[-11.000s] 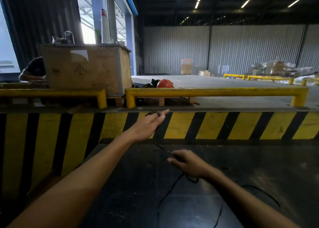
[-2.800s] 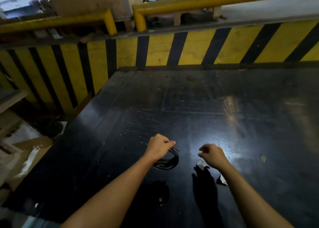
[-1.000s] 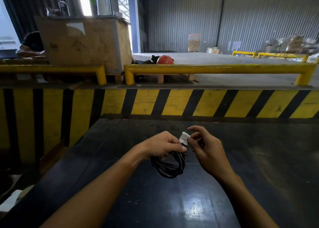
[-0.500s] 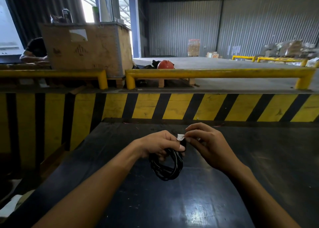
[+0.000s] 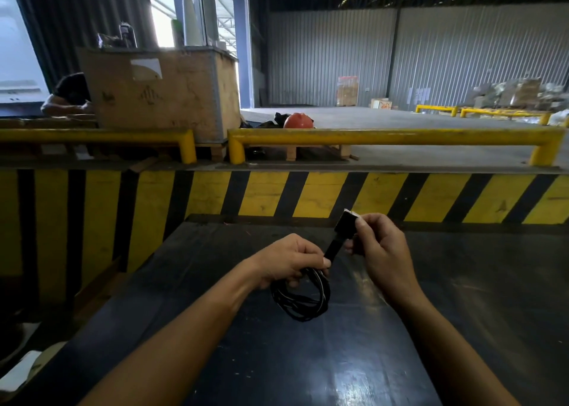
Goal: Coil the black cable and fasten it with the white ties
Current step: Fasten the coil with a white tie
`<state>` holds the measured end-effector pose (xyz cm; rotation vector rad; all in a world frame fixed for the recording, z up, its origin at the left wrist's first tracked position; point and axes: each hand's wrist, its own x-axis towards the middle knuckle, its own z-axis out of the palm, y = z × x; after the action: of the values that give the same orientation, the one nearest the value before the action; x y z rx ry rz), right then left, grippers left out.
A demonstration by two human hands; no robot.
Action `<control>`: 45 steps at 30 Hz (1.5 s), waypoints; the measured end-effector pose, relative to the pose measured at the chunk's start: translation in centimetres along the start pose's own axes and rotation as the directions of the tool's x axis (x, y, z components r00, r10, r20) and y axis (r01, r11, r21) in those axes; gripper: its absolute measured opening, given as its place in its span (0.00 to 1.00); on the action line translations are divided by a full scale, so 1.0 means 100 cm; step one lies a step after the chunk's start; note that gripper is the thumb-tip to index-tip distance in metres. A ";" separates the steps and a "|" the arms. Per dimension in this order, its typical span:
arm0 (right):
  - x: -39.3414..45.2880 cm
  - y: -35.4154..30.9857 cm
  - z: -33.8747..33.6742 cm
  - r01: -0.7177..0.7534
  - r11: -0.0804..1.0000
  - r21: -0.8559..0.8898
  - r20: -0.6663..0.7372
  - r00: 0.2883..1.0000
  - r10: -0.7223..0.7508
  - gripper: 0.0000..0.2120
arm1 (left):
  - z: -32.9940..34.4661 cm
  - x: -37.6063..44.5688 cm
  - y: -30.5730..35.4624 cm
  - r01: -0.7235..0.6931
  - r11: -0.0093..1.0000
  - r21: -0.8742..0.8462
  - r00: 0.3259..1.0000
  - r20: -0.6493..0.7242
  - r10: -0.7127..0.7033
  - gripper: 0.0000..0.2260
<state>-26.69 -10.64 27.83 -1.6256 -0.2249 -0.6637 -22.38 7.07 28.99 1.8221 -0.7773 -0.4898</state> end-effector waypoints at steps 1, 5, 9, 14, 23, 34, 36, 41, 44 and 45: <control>0.001 0.000 -0.001 0.041 0.997 -0.066 0.011 0.999 -0.040 0.05 | 0.000 0.000 -0.002 -0.001 1.000 -0.011 1.000 -0.030 0.000 0.11; 0.005 0.002 -0.006 0.255 0.882 -0.397 0.099 0.967 -0.234 0.02 | -0.005 -0.001 -0.006 -0.024 0.998 -0.052 0.991 -0.131 0.017 0.04; 0.007 0.007 -0.006 0.347 0.783 -0.517 0.198 0.938 -0.285 0.02 | -0.016 -0.006 -0.005 -0.064 0.989 -0.134 0.990 -0.130 0.047 0.14; 0.003 0.003 0.005 0.427 0.716 -0.552 0.264 0.904 -0.335 0.03 | -0.022 -0.006 0.001 -0.108 0.978 -0.181 0.988 -0.131 0.085 0.15; -0.007 -0.010 0.021 0.245 0.929 -0.279 0.229 0.956 -0.183 0.03 | -0.019 0.000 -0.007 -0.068 0.977 -0.201 0.989 -0.143 0.040 0.14; -0.003 0.000 0.016 0.113 0.905 -0.410 0.193 0.980 -0.035 0.06 | -0.009 0.009 -0.013 -0.003 0.988 -0.153 0.981 -0.193 -0.027 0.07; -0.002 0.000 0.014 0.089 0.906 -0.414 0.180 0.984 -0.014 0.04 | -0.009 0.010 -0.012 -0.008 0.985 -0.172 0.979 -0.204 -0.028 0.06; -0.005 -0.006 0.012 0.312 0.792 -0.525 0.257 0.945 -0.202 0.12 | -0.011 0.014 -0.009 0.015 0.951 -0.309 0.944 -0.309 -0.116 0.08; -0.012 -0.002 0.020 0.411 0.650 -0.639 0.408 0.898 -0.166 0.09 | -0.011 0.017 -0.004 0.067 0.892 -0.447 0.918 -0.322 -0.230 0.08; -0.013 0.000 0.023 0.404 0.616 -0.676 0.412 0.901 -0.138 0.08 | -0.010 0.019 -0.002 0.088 0.866 -0.492 0.907 -0.319 -0.274 0.09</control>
<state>-27.10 -8.15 27.02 -2.5616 -0.4995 -0.7767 -20.32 6.51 29.20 1.4697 -0.1869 -0.3865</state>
